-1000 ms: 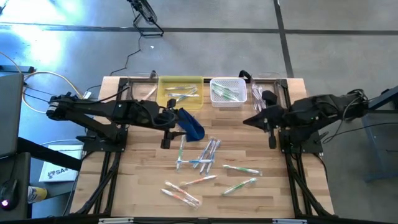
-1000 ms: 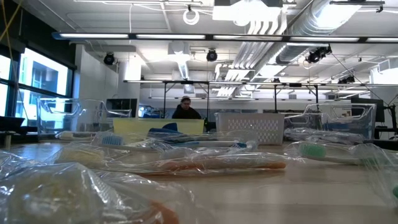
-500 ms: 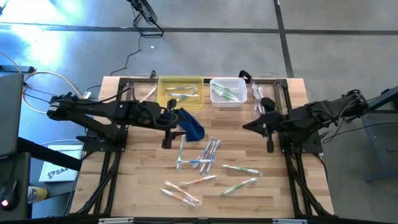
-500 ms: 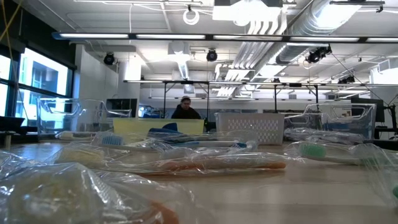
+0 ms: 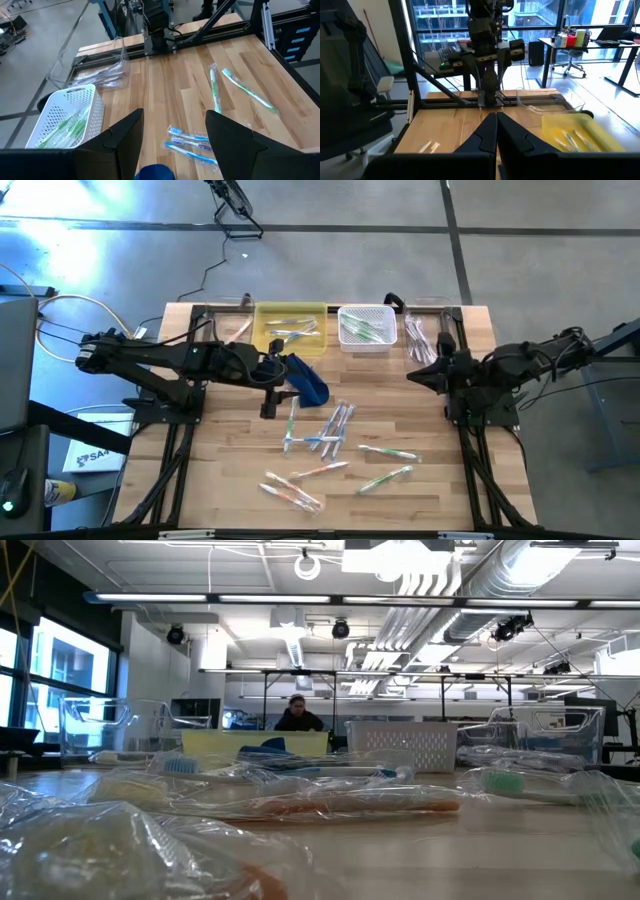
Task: Pick & Place Toothbrushes
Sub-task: Put the blue toothbrush into the yellow bin
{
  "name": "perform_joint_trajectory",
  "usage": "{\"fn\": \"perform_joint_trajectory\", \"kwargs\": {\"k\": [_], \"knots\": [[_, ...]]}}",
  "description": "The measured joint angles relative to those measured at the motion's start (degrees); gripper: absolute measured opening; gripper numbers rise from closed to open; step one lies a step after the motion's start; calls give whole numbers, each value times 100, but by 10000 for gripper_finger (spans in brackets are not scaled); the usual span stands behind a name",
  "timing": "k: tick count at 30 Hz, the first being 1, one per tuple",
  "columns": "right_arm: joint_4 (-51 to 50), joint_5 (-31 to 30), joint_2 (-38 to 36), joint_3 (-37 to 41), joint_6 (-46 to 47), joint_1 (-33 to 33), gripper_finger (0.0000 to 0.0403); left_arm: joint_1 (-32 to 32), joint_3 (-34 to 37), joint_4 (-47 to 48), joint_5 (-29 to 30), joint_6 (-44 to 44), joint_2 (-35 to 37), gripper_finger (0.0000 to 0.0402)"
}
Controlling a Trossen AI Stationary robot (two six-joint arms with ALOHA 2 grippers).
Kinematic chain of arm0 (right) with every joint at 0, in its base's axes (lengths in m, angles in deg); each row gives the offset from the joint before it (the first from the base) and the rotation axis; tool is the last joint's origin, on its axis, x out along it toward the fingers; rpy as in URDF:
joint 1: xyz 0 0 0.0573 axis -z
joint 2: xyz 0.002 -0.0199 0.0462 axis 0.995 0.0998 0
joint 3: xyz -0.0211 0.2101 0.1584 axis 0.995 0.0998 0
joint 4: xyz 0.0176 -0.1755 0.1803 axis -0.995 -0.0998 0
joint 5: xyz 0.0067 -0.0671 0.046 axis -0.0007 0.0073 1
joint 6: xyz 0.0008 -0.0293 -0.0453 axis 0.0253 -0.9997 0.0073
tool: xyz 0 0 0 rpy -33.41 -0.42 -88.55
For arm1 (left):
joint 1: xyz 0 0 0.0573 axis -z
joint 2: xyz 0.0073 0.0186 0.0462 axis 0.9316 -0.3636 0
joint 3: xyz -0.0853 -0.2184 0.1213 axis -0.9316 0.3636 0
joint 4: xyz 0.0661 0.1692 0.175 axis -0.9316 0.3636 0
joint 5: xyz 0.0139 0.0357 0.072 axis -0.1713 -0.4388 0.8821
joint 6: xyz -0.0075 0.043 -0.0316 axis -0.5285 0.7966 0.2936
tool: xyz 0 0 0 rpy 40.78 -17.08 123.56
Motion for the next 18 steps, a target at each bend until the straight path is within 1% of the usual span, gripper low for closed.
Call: {"fn": "perform_joint_trajectory", "kwargs": {"k": [12, 18], "knots": [[100, 3, -327, 603, 386, 1, 2, -2, 0, 4, -4, -4, -18, 207], [209, 5, -335, 691, 397, 1, 2, -2, 0, 2, -9, -4, -18, 207]]}}
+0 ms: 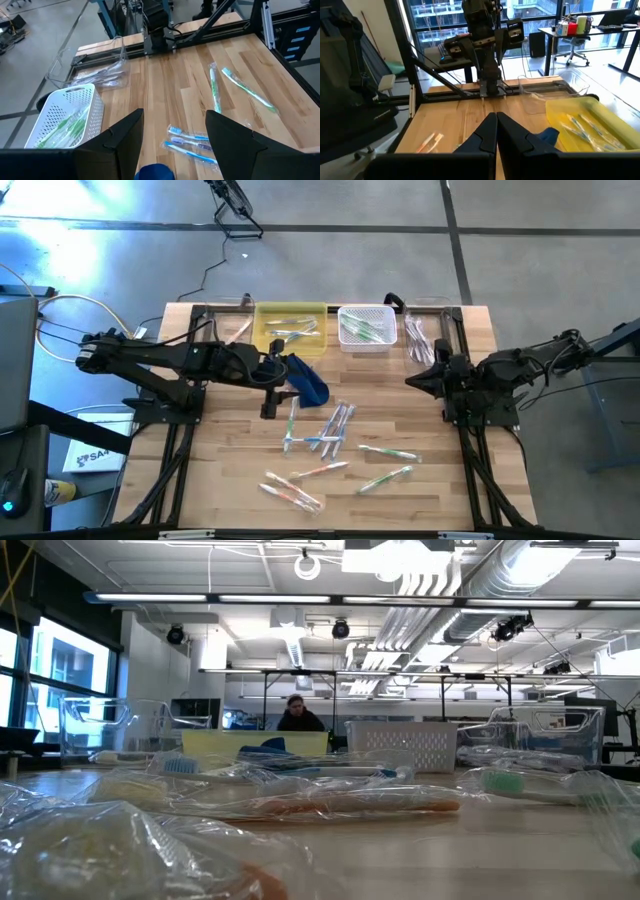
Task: Pick & Place Toothbrushes
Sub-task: Put the blue toothbrush into the yellow bin
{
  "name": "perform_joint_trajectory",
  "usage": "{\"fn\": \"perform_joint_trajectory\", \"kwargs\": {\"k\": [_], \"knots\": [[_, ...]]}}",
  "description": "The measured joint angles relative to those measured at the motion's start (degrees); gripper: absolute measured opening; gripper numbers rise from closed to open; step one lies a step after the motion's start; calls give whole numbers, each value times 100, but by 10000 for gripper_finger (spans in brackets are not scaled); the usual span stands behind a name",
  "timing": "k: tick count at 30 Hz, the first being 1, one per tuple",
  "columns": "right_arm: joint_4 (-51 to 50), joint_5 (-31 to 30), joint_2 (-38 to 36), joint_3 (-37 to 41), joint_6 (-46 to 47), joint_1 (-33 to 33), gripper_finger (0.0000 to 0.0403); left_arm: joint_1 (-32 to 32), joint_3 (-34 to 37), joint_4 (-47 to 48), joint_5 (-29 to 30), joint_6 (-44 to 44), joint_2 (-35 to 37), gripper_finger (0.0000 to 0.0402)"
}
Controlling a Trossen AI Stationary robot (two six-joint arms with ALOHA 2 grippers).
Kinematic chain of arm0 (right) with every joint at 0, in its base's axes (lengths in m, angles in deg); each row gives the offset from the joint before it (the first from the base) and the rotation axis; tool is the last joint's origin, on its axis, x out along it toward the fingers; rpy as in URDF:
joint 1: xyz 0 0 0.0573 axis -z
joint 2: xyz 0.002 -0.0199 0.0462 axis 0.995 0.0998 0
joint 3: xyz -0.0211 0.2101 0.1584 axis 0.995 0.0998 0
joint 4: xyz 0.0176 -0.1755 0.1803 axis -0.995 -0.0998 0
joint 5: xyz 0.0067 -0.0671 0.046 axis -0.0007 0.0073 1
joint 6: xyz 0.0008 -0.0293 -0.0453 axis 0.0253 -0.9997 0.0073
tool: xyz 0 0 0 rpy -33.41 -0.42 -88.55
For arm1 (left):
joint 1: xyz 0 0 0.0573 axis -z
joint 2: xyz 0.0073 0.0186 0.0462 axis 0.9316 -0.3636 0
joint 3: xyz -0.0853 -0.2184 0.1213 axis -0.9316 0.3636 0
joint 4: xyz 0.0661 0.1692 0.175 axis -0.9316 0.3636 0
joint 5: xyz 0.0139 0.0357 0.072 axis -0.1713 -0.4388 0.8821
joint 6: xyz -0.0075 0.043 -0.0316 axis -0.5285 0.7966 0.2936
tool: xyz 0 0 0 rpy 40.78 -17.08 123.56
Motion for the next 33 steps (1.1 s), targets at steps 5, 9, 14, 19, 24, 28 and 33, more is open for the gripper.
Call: {"fn": "perform_joint_trajectory", "kwargs": {"k": [5, 9, 14, 19, 24, 28, 33], "knots": [[0, 1, -1, 0, -5, 0, 3, 0, 0, 0, -81, 1, 0, 207], [0, 1, -1, 0, -10, 0, 3, 0, 0, 0, -164, 2, -2, 207], [0, 5, 1, 0, -14, 0, 3, 0, 0, -2, -164, 2, -2, 207], [0, 94, 1, 0, -3, 0, 3, 0, 0, -120, -162, -13, -13, 207], [0, 160, 1, -2, 1, 0, 3, 0, -4, -581, -168, -9, -157, 207], [2, 160, 1, -2, 1, 0, 3, 0, 2, -574, -179, -4, -246, 207], [2, 160, 1, -4, 1, 0, 2, 0, 1, -631, -362, -81, -370, 207]]}}
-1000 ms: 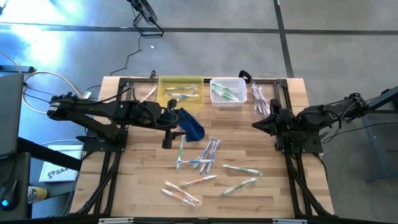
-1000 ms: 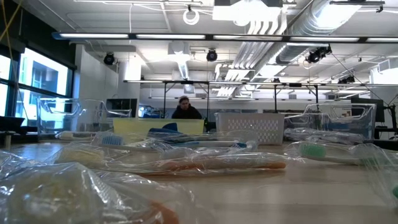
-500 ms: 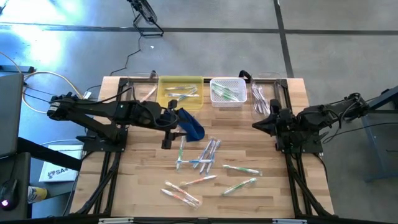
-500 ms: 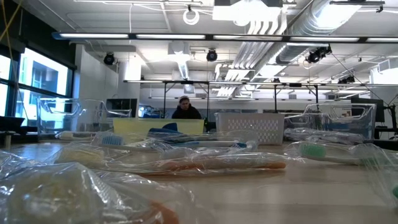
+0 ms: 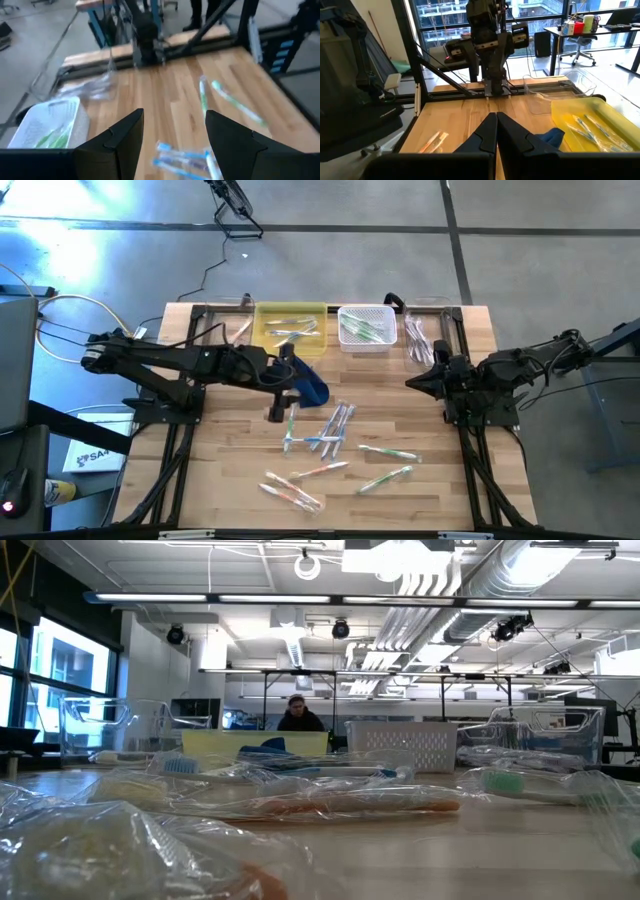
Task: Pick & Place Toothbrushes
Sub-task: Put the blue toothbrush into the yellow bin
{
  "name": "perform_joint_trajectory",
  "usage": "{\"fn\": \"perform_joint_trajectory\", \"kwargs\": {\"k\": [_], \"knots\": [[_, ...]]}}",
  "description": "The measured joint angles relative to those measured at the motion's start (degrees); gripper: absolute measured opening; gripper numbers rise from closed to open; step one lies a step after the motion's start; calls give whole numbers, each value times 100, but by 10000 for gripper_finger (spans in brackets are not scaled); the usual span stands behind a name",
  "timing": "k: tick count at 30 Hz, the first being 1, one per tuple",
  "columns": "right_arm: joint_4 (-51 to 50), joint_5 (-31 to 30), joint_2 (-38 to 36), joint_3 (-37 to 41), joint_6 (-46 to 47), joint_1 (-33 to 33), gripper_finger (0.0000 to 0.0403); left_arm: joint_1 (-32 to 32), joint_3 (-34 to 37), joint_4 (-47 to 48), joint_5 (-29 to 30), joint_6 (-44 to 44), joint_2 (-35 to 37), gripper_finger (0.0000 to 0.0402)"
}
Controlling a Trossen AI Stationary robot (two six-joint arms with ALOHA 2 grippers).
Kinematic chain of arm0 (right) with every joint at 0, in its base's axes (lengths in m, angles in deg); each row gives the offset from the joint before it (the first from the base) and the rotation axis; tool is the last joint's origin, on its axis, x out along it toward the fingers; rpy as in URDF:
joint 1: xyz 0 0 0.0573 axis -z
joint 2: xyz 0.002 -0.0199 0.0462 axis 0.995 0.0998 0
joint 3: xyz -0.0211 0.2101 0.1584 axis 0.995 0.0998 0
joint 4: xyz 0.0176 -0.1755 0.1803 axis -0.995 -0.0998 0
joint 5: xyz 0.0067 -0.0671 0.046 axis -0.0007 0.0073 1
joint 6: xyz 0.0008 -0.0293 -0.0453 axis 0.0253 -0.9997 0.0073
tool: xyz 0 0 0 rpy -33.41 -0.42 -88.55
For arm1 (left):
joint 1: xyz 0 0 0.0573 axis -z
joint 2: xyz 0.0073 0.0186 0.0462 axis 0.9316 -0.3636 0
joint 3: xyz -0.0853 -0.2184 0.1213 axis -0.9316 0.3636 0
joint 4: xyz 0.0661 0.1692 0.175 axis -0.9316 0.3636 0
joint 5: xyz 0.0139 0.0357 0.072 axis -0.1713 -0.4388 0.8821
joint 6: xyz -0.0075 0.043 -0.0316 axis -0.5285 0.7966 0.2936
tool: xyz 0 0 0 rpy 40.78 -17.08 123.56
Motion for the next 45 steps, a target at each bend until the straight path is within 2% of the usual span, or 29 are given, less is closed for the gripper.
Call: {"fn": "perform_joint_trajectory", "kwargs": {"k": [15, 20, 31, 33, 45], "knots": [[-4, -1, 0, -7, -4, 0, 2, 2, 0, -91, -205, -217, -402, 207], [-7, -2, 0, -7, -15, 0, 2, 0, -9, -101, -446, -218, -629, 207], [-96, -7, 0, -7, -17, 0, 2, 2, 8, 572, -661, -446, -1080, 207], [-99, -7, 2, -7, -17, 0, 2, 11, -24, 395, -758, -545, -1266, 207], [-98, -9, 5, -7, 0, 0, 2, 192, -17, 952, -1002, -1090, -2150, 207]]}}
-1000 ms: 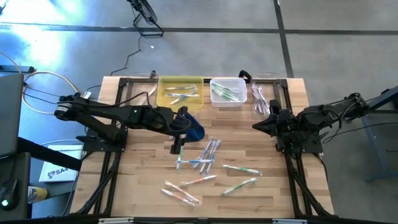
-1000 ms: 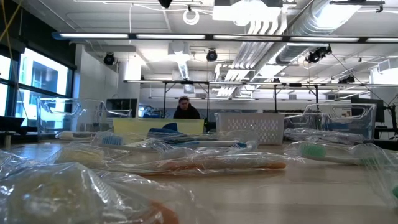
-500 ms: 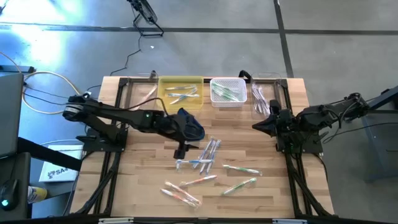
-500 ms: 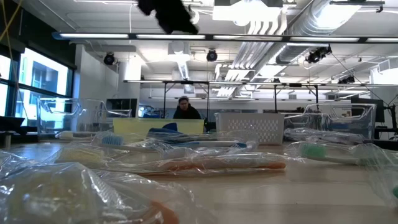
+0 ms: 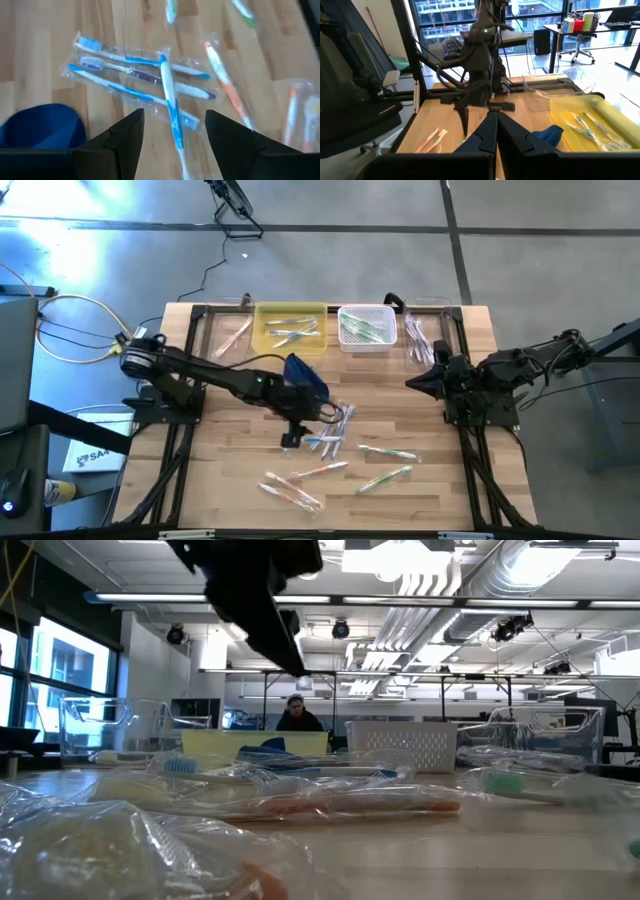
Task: Pick & Place Toothbrushes
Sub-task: Put the blue toothbrush into the yellow bin
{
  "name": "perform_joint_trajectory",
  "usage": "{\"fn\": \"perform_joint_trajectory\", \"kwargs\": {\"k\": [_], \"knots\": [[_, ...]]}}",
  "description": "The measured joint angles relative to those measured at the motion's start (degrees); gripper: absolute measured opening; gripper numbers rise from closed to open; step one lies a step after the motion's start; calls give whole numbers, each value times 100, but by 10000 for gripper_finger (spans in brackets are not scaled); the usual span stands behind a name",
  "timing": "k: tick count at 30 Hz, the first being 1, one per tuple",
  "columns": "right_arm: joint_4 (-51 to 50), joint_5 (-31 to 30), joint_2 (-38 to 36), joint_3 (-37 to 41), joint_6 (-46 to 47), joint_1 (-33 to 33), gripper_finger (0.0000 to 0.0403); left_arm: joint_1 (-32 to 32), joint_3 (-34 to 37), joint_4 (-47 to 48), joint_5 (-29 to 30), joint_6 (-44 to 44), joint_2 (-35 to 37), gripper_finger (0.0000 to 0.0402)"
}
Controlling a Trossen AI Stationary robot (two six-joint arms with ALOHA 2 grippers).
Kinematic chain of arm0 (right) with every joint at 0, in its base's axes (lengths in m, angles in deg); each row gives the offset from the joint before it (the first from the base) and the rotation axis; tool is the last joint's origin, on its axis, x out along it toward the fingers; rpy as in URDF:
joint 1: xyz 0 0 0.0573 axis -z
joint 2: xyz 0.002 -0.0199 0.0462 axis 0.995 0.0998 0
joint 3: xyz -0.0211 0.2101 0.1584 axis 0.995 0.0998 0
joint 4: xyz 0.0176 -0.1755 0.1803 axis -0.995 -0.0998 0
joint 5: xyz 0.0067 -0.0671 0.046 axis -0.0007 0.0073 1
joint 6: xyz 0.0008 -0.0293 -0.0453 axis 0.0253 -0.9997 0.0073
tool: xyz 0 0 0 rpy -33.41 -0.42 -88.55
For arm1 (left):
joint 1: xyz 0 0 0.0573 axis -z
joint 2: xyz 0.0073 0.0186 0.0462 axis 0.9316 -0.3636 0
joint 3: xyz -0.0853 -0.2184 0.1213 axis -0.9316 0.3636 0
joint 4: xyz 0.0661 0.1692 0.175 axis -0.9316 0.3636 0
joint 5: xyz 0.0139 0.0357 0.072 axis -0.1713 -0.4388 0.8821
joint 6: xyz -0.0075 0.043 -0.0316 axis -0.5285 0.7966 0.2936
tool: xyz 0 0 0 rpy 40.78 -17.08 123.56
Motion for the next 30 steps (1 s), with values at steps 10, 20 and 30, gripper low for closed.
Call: {"fn": "perform_joint_trajectory", "kwargs": {"k": [10, 20, 30], "knots": [[-7, -1, 2, 0, -4, 0, 2, -4, 17, 285, -60, -194, -465, 207], [-73, 0, 0, 2, -17, 0, 2, -4, 21, -60, -393, -371, -907, 207], [-103, 0, 2, 2, -17, 0, 2, -4, 7, -4, -721, -434, -1220, 207]]}}
